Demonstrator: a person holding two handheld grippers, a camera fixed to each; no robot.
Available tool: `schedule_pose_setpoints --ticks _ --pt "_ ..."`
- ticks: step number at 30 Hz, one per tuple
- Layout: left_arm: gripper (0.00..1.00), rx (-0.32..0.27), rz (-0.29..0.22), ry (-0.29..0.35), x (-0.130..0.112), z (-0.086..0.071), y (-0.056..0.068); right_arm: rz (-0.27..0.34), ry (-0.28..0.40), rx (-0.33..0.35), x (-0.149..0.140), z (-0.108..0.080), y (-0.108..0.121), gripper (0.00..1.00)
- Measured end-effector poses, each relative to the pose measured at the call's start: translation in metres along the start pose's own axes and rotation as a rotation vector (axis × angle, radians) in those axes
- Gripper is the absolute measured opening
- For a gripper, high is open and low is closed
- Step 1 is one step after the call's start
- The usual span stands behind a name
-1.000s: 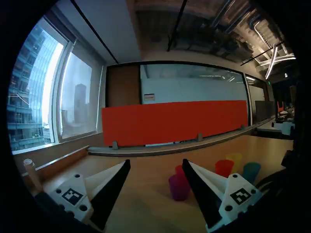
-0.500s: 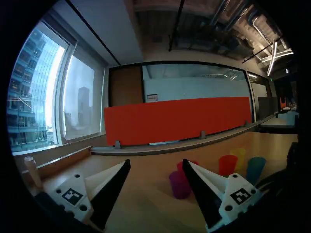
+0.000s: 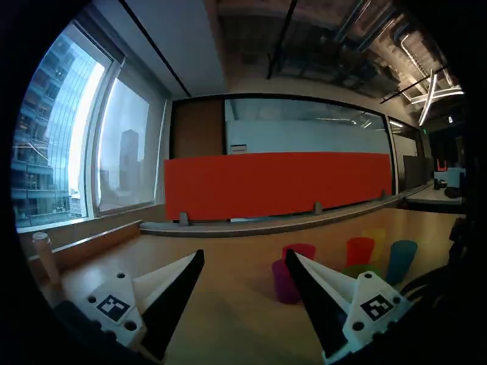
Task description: Pour water
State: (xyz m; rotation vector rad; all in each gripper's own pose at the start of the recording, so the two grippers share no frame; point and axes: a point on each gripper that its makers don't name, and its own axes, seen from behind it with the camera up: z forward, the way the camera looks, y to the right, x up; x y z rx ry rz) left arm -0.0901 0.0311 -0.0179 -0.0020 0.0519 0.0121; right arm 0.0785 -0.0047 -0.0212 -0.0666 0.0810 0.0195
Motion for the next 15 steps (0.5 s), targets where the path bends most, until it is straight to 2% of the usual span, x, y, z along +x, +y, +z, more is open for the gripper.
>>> schedule_pose_setpoints --ticks 7,15 --pt "0.99 0.021 -0.012 0.0 -0.005 -0.002 -0.014 0.003 0.0 -0.002 0.0 0.001 -0.002 0.99" --pt "0.99 0.028 -0.019 -0.01 -0.013 -0.001 -0.019 -0.006 -0.004 -0.005 0.0 0.0 -0.003 0.99"
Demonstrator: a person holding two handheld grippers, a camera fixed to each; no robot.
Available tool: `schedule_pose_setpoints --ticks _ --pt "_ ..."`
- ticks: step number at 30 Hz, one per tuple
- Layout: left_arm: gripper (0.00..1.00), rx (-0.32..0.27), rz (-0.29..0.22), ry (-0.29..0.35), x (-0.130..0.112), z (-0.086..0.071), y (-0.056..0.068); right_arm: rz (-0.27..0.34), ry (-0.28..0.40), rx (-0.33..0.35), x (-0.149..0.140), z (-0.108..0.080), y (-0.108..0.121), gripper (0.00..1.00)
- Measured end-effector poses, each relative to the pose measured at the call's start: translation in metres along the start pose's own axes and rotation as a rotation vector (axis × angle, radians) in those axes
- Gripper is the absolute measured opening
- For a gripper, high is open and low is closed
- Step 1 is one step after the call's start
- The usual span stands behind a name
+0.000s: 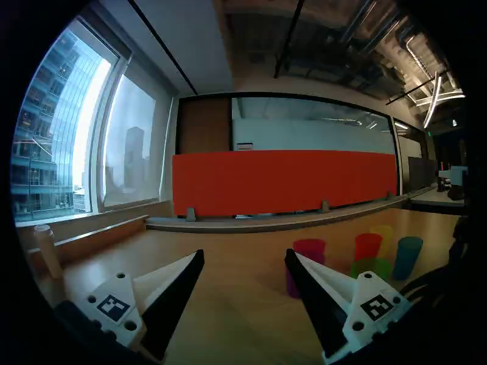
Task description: Pour water
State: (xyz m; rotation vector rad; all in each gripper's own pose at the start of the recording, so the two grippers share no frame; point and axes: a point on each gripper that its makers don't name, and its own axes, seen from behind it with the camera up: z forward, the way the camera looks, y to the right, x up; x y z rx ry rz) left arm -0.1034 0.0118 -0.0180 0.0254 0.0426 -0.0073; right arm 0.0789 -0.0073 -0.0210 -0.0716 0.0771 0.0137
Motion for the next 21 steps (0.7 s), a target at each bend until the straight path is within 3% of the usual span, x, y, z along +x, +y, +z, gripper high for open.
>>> schedule_pose_setpoints --ticks 11,21 --pt "0.99 -0.001 -0.032 -0.017 -0.008 0.001 -0.003 -0.007 0.005 -0.001 0.001 0.0 -0.001 0.99" --pt "0.99 -0.011 -0.028 -0.039 -0.012 0.003 0.0 -0.005 0.002 -0.005 -0.001 0.0 0.002 0.99"
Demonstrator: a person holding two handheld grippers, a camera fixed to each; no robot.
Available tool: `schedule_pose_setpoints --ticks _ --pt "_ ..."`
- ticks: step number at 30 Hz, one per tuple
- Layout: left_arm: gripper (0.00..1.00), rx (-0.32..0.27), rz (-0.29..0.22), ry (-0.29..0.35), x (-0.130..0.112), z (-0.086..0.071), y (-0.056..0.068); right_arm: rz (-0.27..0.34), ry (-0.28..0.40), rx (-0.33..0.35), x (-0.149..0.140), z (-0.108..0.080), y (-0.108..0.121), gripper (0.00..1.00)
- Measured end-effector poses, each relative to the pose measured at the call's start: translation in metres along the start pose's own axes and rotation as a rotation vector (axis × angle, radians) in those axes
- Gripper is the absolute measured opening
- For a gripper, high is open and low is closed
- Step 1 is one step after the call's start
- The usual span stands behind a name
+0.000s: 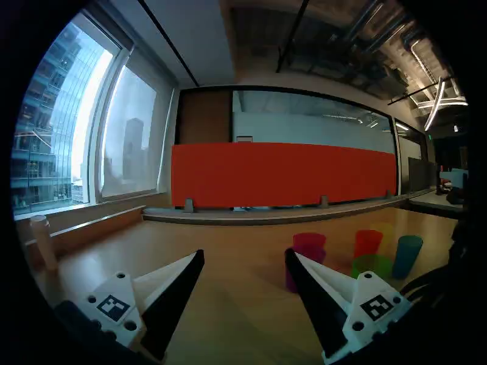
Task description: Pour water
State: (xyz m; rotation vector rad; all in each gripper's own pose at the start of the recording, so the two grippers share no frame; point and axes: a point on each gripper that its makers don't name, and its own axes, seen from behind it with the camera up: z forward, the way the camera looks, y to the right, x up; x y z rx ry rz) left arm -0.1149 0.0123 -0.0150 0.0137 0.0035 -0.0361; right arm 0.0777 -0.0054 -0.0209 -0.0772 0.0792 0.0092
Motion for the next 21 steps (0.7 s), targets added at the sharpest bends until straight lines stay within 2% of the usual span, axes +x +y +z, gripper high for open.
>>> schedule_pose_setpoints --ticks 21 --pt "0.99 -0.004 0.001 -0.002 -0.0014 0.001 0.0015 -0.002 0.006 0.02 -0.004 0.0006 0.0006 0.99"
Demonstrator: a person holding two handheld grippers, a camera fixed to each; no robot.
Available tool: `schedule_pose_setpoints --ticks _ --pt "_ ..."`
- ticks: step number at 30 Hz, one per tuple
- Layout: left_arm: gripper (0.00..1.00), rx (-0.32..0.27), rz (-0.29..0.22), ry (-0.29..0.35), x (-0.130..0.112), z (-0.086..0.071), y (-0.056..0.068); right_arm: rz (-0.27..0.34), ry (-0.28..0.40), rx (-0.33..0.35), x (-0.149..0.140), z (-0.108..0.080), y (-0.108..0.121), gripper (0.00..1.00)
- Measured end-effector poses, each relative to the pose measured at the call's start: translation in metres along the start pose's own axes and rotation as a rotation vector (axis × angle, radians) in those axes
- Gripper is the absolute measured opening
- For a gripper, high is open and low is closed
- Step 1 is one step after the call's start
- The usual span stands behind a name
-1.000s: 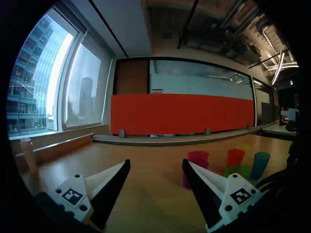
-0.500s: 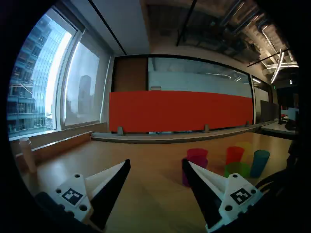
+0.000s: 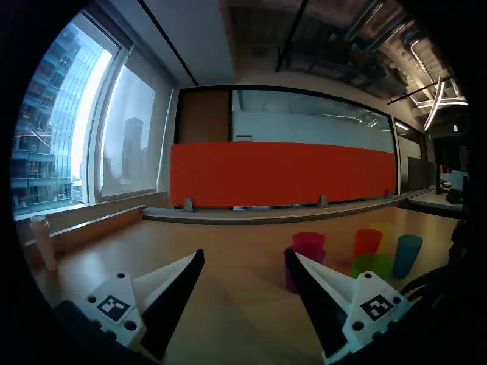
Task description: Pour water
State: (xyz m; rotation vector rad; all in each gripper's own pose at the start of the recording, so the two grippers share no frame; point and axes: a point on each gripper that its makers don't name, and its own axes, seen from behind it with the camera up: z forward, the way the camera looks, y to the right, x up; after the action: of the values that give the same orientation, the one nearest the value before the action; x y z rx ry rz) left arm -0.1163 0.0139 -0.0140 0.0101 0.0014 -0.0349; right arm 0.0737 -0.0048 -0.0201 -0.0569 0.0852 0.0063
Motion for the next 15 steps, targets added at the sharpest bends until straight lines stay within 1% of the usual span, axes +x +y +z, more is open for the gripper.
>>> schedule_pose_setpoints --ticks 5,11,15 --pt "0.99 0.0 0.0 0.0 0.0 0.0 -0.001 0.017 0.006 0.03 -0.003 0.003 -0.005 0.99" --pt "0.99 0.0 0.0 0.0 -0.001 0.0 0.0 0.042 -0.008 0.08 -0.021 0.007 -0.015 0.99" --pt "0.99 0.0 0.0 0.0 -0.001 0.0 0.0 0.027 -0.019 0.082 -0.036 0.01 -0.015 0.99"
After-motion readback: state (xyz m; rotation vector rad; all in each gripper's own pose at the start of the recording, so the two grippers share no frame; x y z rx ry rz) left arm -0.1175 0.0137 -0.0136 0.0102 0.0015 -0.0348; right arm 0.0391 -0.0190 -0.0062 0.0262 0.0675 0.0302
